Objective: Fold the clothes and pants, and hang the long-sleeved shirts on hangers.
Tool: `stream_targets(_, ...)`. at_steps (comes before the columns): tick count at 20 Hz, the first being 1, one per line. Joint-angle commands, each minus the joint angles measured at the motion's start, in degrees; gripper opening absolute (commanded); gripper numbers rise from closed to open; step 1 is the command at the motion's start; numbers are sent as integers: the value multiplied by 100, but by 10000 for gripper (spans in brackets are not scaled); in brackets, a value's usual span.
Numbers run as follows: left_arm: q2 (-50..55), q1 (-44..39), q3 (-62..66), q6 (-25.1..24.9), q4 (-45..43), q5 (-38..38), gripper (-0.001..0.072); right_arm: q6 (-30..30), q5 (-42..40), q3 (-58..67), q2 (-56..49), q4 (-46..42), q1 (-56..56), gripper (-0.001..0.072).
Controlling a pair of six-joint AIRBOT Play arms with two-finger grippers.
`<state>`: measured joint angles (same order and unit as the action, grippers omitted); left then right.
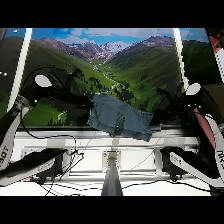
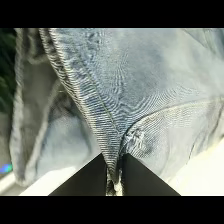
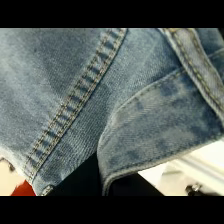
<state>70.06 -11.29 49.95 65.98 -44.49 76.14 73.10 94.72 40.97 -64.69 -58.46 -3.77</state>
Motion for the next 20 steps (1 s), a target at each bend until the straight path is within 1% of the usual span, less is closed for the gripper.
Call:
stream_targets(1, 94, -219, 74, -83, -1012, 520, 78, -83, 162, -365, 4, -76, -4, 35)
stream_targets(2, 197, -354, 42, -85, -1224, 450, 126, -81, 2, -619, 4, -170, -4, 148)
stream_targets(3, 332, -483, 20, -87, -1283, 376, 349, -79, -170, -839, 4, -304, -4, 439)
stream_targets(4, 516, -619, 17, -85, -1283, 212, 688, -76, -354, -1019, 4, -448, -4, 666)
stream_targets(5, 688, -713, 17, -133, -1294, -50, 695, -48, -525, -1143, 4, -557, -4, 695)
stream_targets(6, 859, -767, 20, -260, -1298, -396, 696, -31, -610, -1174, 4, -614, -4, 695)
stream_targets(8, 1075, -734, 61, -280, -1298, -968, 696, -31, -619, -1091, 4, -608, -4, 695)
stream_targets(11, 1132, -599, 105, -275, -1283, -1823, 695, -39, -763, -861, 4, -614, -4, 694)
stream_targets(12, 1156, -599, 105, -278, -1167, -1987, 692, -39, -885, -778, 4, -612, -4, 694)
stream_targets(14, 1362, -632, 105, -350, -876, -1910, 691, -39, -1213, -608, 4, -610, -4, 693)
stream_targets(16, 1690, -737, 105, -352, -802, -1823, 684, -39, -1545, -413, 4, -608, -4, 691)
stream_targets(17, 1816, -774, 105, -426, -614, -1770, 656, -39, -1670, -295, 4, -608, -4, 691)
stream_targets(18, 1904, -798, 118, -667, -398, -1655, 579, -42, -1759, -181, 4, -608, -4, 691)
stream_targets(19, 1919, -809, 142, -852, -350, -1622, 541, -48, -1882, -55, 4, -612, -4, 691)
stream_targets(20, 1904, -804, 179, -879, -367, -1635, 363, -50, -1989, 68, 4, -614, -4, 691)
